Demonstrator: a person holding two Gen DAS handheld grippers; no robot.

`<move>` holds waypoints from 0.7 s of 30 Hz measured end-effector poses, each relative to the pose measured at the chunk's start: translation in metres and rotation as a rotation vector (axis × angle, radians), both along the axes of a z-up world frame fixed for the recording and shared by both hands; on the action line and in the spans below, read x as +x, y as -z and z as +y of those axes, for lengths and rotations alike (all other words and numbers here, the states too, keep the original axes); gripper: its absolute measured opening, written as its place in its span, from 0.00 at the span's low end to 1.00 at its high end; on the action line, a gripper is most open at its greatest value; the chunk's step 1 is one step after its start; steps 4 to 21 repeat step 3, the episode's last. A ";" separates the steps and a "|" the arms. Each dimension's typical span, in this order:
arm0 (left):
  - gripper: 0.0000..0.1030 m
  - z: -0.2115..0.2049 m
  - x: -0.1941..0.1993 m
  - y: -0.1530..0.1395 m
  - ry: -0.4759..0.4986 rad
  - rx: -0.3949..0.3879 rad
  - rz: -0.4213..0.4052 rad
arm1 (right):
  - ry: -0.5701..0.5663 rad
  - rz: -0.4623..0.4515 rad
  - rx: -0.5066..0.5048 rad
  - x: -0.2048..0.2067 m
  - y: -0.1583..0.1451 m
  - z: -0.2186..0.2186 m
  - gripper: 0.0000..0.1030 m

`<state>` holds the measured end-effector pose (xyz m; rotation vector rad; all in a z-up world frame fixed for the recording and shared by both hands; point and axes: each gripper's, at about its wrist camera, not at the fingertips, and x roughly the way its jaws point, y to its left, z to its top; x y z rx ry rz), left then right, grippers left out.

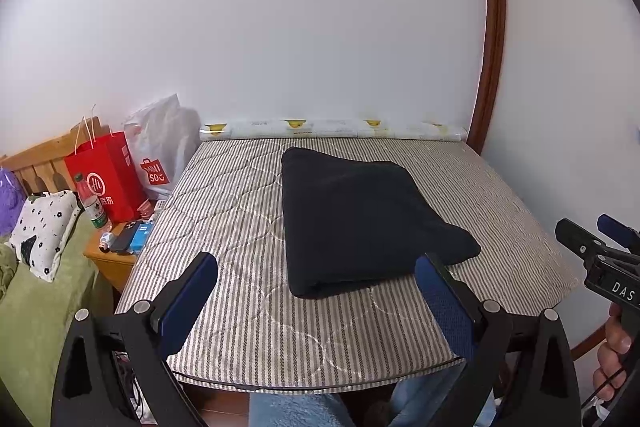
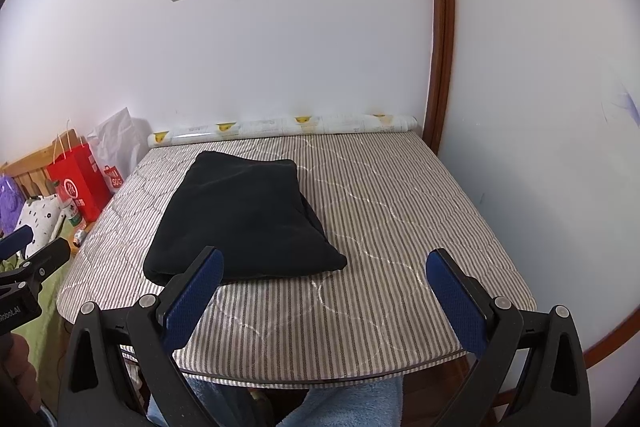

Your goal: Fold small clothes

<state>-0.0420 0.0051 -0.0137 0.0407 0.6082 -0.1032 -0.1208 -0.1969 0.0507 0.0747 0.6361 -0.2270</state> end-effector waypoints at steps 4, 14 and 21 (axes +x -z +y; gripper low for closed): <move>0.97 0.001 0.000 -0.001 -0.009 -0.003 -0.001 | 0.000 -0.002 0.001 0.000 -0.001 -0.001 0.97; 0.97 0.001 0.000 -0.001 -0.009 -0.003 -0.001 | 0.000 -0.002 0.001 0.000 -0.001 -0.001 0.97; 0.97 0.001 0.000 -0.001 -0.009 -0.003 -0.001 | 0.000 -0.002 0.001 0.000 -0.001 -0.001 0.97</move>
